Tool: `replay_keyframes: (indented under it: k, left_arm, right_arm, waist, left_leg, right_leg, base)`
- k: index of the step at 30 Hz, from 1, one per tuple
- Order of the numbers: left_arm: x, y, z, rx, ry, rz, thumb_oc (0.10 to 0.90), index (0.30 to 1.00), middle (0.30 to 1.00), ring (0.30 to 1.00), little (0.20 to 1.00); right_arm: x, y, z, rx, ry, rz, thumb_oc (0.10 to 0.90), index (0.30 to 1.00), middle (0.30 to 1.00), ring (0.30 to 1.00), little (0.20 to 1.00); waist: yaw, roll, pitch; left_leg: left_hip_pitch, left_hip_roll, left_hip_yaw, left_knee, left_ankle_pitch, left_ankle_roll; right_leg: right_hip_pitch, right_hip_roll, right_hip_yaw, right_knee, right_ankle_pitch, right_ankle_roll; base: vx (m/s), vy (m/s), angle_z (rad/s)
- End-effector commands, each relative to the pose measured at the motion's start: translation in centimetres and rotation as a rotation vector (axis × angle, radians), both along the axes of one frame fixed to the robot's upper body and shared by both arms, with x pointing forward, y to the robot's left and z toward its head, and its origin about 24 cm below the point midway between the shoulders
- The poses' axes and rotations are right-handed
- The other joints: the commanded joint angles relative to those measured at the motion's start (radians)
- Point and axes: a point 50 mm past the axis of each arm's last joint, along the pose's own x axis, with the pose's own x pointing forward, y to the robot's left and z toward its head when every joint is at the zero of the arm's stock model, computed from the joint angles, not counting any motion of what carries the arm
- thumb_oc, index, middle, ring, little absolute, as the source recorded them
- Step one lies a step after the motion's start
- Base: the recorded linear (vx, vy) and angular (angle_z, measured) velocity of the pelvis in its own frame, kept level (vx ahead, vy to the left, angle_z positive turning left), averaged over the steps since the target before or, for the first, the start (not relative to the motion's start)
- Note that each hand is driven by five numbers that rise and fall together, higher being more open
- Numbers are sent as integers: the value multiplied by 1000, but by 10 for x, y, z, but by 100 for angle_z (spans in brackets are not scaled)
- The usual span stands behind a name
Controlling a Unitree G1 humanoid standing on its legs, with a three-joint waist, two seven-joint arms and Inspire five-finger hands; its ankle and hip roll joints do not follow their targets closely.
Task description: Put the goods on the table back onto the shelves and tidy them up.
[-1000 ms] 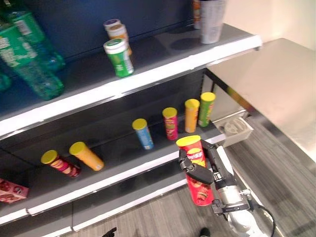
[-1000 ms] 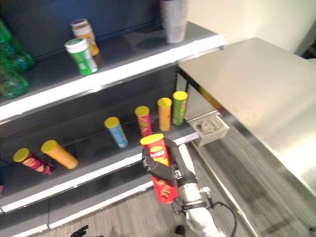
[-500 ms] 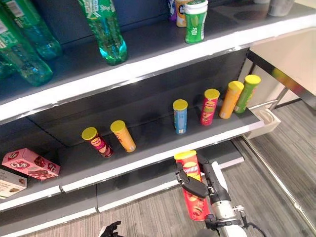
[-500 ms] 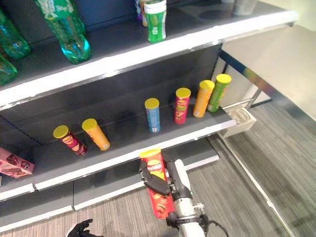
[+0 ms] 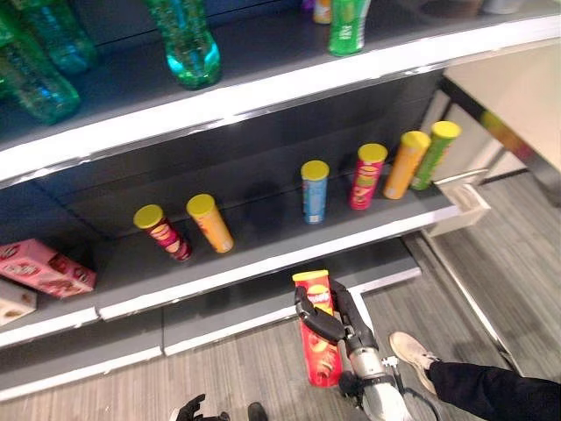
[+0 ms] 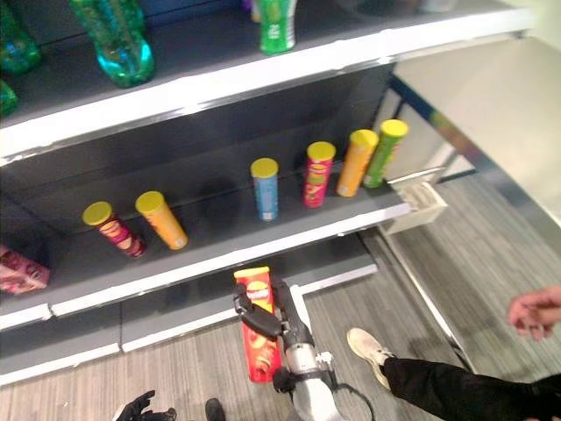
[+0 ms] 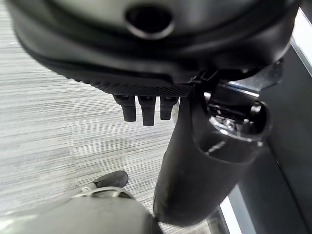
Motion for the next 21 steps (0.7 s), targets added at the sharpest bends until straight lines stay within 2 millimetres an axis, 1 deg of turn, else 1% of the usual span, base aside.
replay_keyframes:
  k: [1, 2, 3, 5, 6, 7, 8, 10, 17, 21]
  left_arm:
    - [9, -42, -3, -83, -22, -89, 800, 900, 900, 900, 900]
    - [9, -42, -3, -83, -22, -89, 800, 900, 900, 900, 900]
    - [11, -42, -2, -74, -27, -108, 800, 900, 900, 900, 900]
    - [13, -40, -2, -63, -33, -122, 800, 900, 900, 900, 900]
    - [15, -39, -1, -52, -40, -134, 800, 900, 900, 900, 900]
    - [15, -39, -1, -52, -40, -134, 800, 900, 900, 900, 900]
    - [16, -39, 0, -42, -44, -155, 800, 900, 900, 900, 900]
    - [18, -40, 1, -41, -56, -178, 800, 900, 900, 900, 900]
    - [30, -45, 5, -34, -99, -268, 800, 900, 900, 900, 900]
    - [27, -43, 4, -26, -84, -295, 800, 900, 900, 900, 900]
  right_arm:
    - [25, 31, 88, 215, -458, 33, 400, 300, 300, 300, 300]
    - [26, 31, 88, 215, -458, 33, 400, 300, 300, 300, 300]
    - [32, 35, 97, 215, -505, 17, 400, 300, 300, 300, 300]
    - [38, 39, 105, 212, -547, 16, 400, 300, 300, 300, 300]
    - [43, 44, 113, 199, -593, 11, 400, 300, 300, 300, 300]
    - [43, 44, 113, 199, -593, 11, 400, 300, 300, 300, 300]
    - [50, 50, 122, 182, -640, -1, 400, 300, 300, 300, 300]
    - [56, 54, 127, 179, -662, -8, 400, 300, 300, 300, 300]
    - [70, 63, 133, 154, -670, -30, 400, 300, 300, 300, 300]
    - [71, 61, 132, 158, -657, -41, 400, 300, 300, 300, 300]
  waist:
    - [26, 12, 28]
    - [26, 12, 28]
    - [43, 12, 28]
    - [59, 11, 27]
    - [77, 12, 26]
    - [77, 11, 26]
    - [97, 13, 22]
    - [109, 15, 21]
    - [136, 16, 14]
    - [140, 10, 3]
  left_leg:
    - [14, 1, -3, 7, -105, 11]
    - [14, 1, -3, 7, -105, 11]
    - [-7, 0, -7, 7, -100, 10]
    - [-24, -3, -10, 7, -94, 12]
    - [-37, -4, -14, 7, -89, 13]
    - [-37, -4, -14, 7, -89, 13]
    - [-49, -10, -22, 7, -87, 17]
    - [-57, -12, -26, 7, -85, 19]
    - [-85, -17, -37, 7, -79, 25]
    - [-81, -16, -41, 7, -85, 25]
  right_leg:
    - [-18, -82, 4, 9, 101, 82]
    - [-18, -82, 4, 9, 101, 82]
    - [-21, -88, -7, -9, 109, 86]
    - [-29, -94, -10, -12, 116, 87]
    - [-35, -100, -15, -14, 119, 89]
    - [-35, -100, -15, -14, 119, 89]
    - [-39, -108, -21, -16, 126, 91]
    - [-45, -113, -23, -17, 129, 92]
    - [-66, -121, -24, -18, 139, 92]
    - [-57, -124, -28, -18, 139, 92]
  base:
    - [-76, -25, 42]
    - [-58, -26, 41]
    - [-49, -22, 23]
    - [-54, -32, 13]
    - [-34, -28, 6]
    - [-26, -41, 6]
    - [-1, -23, 4]
    - [-7, -17, 6]
    - [-5, -15, 3]
    - [22, -39, 5]
